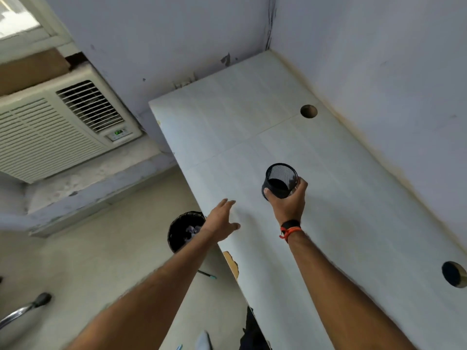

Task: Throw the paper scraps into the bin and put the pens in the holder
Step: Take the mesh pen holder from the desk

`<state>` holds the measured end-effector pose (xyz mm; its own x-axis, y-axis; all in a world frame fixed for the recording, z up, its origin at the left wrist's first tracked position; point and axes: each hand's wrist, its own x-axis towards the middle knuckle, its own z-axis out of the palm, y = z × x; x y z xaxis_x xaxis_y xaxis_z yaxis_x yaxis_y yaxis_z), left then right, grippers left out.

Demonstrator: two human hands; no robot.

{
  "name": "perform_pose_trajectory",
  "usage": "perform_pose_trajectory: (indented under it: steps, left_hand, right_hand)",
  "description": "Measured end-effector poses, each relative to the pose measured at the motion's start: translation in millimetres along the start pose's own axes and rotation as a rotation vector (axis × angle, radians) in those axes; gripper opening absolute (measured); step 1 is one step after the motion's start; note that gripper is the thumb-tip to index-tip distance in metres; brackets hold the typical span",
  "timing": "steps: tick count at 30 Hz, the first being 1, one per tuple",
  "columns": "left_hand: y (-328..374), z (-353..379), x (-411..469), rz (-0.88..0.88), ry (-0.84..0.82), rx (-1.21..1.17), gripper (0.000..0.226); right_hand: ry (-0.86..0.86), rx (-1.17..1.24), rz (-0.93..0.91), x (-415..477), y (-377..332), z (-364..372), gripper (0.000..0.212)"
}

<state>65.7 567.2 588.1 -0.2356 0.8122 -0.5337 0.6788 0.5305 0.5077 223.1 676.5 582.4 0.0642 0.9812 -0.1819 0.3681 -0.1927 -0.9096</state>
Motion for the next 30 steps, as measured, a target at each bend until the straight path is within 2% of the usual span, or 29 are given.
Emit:
perform_pose_trajectory:
  steps: [4, 8, 13, 17, 19, 26, 30]
  left_hand:
    - [-6.6, -23.9, -57.8, 0.091, 0.102, -0.137, 0.082]
    - [-30.3, -39.3, -130.4, 0.174, 0.138, -0.233, 0.089]
    - [-80.7, -37.5, -222.4, 0.276, 0.161, -0.303, 0.084]
    - [-129.9, -25.8, -284.7, 0.264, 0.197, -0.418, 0.084]
    - [-153.0, -19.7, -311.9, 0.245, 0.225, -0.489, 0.084]
    - [-221.5, 9.6, -392.1, 0.186, 0.212, -0.686, 0.090]
    - [-243.2, 41.2, -436.5, 0.139, 0.235, -0.761, 0.080]
  right_hand:
    - [-0.121, -0.013, -0.074, -73.0, -20.9, -8.9, 0.088]
    - [-0.222, 0.002, -0.111, -167.2, -37.4, -12.4, 0.085]
    - [-0.287, 0.039, -0.148, -277.1, -55.8, -9.8, 0.079]
    - [-0.348, 0.053, -0.192, -350.8, -64.2, -2.8, 0.058]
    - [-0.398, 0.075, -0.201, -383.0, -65.3, 3.5, 0.054]
    - [-0.588, 0.069, -0.213, -468.2, -43.6, 18.9, 0.060]
    - [-0.684, 0.054, -0.180, -505.1, -15.6, 11.2, 0.060]
